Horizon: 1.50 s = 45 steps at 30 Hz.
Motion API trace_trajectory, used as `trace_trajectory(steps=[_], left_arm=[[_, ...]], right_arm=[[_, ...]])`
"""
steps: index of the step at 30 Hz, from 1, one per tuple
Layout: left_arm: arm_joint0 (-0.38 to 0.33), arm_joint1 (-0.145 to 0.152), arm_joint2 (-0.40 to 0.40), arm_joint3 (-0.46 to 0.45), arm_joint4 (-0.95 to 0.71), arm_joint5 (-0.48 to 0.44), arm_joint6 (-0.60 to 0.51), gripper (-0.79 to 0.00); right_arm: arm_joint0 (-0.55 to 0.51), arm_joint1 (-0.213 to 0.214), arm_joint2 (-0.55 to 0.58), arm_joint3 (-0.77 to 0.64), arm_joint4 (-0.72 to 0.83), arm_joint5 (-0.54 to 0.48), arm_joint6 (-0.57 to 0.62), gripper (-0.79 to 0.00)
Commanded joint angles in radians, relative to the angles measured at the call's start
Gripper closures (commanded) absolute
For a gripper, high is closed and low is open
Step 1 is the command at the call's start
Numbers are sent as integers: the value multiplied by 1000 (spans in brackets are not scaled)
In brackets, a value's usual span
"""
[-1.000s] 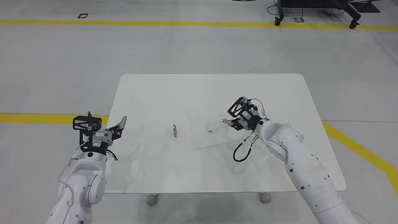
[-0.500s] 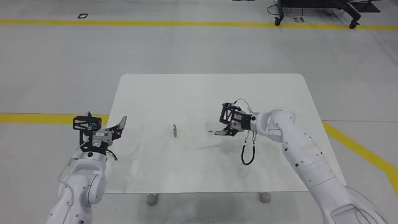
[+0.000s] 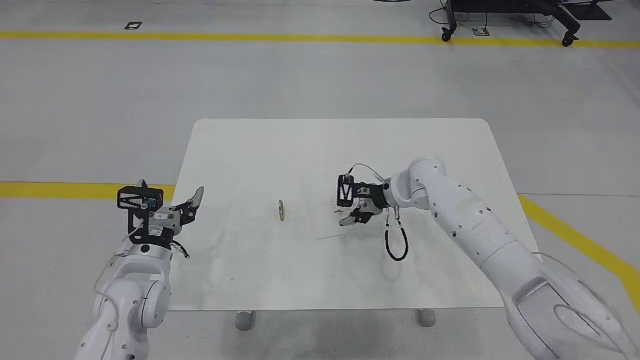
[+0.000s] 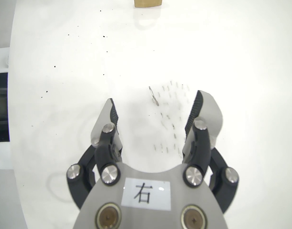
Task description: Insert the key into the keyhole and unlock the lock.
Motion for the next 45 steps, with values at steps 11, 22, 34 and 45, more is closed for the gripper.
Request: trace_trajectory(steps=[11, 22, 34, 45], left_arm=[[0, 0, 0, 0, 0, 0, 0, -785], [0, 0, 0, 0, 0, 0, 0, -785], [0, 0, 0, 0, 0, 0, 0, -785], [0, 0, 0, 0, 0, 0, 0, -785]], right_arm=[[98, -31, -173, 89, 15, 0, -30, -262], [124, -56, -191, 157, 1, 0, -68, 0], [120, -41, -185, 166, -139, 25, -319, 0], [93, 4, -139, 141, -253, 77, -644, 0]])
